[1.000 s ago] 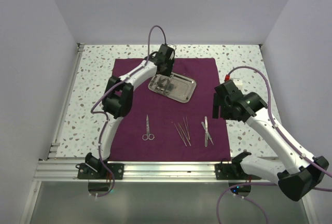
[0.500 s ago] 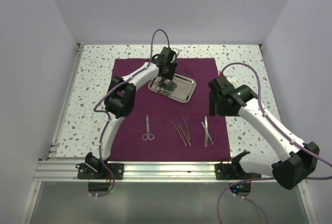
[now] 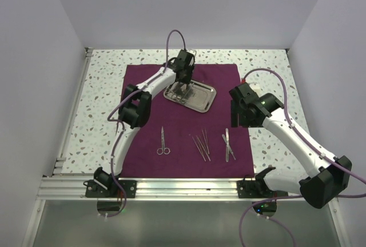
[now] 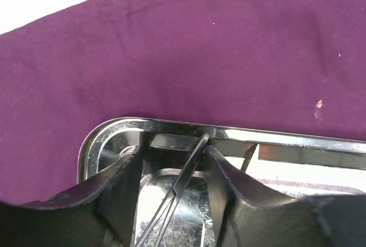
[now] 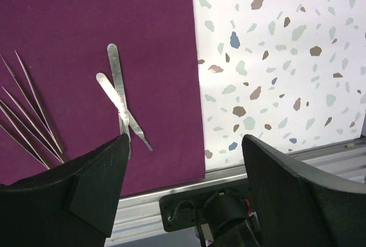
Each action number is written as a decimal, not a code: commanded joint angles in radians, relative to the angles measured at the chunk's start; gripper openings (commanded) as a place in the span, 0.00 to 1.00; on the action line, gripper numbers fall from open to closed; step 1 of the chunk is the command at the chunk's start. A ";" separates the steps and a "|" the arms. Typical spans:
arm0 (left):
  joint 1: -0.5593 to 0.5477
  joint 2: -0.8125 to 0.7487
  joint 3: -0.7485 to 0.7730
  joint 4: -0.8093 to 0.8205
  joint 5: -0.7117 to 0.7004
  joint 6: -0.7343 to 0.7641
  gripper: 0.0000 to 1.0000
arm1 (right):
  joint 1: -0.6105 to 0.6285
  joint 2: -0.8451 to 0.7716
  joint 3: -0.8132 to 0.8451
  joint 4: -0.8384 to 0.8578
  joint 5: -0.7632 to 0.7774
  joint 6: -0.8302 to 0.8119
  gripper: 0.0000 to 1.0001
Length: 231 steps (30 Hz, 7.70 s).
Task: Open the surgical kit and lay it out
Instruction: Pick up the medical item from the container, then place the medical item in the surgical kit, then pick up the medical item from the container, then place the medical item in the surgical kit, then reset both arms
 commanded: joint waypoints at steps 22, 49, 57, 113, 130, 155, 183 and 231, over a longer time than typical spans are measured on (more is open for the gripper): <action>0.073 0.074 -0.045 -0.110 0.223 -0.013 0.00 | -0.002 0.004 0.032 0.013 0.023 0.034 0.84; 0.071 -0.553 -0.294 -0.135 0.066 -0.166 0.00 | -0.004 -0.135 -0.089 0.125 -0.141 0.017 0.82; -0.017 -0.888 -0.972 0.012 0.034 -0.301 0.00 | -0.002 -0.184 -0.141 0.147 -0.184 -0.017 0.82; -0.100 0.073 0.040 -0.260 -0.055 -0.272 0.15 | -0.004 -0.195 -0.040 0.016 -0.069 -0.037 0.84; -0.050 0.032 0.022 -0.167 -0.075 -0.149 0.32 | -0.002 -0.180 -0.053 0.036 -0.087 -0.060 0.84; -0.050 0.156 0.075 -0.248 -0.027 -0.181 0.08 | -0.004 -0.157 -0.061 0.045 -0.072 -0.074 0.85; -0.022 -0.242 0.117 -0.167 0.076 -0.208 0.00 | -0.004 -0.194 -0.080 0.090 -0.138 -0.075 0.84; -0.143 -1.891 -1.549 0.414 -0.449 -0.062 0.83 | -0.001 -0.471 -0.040 0.403 0.001 -0.149 0.98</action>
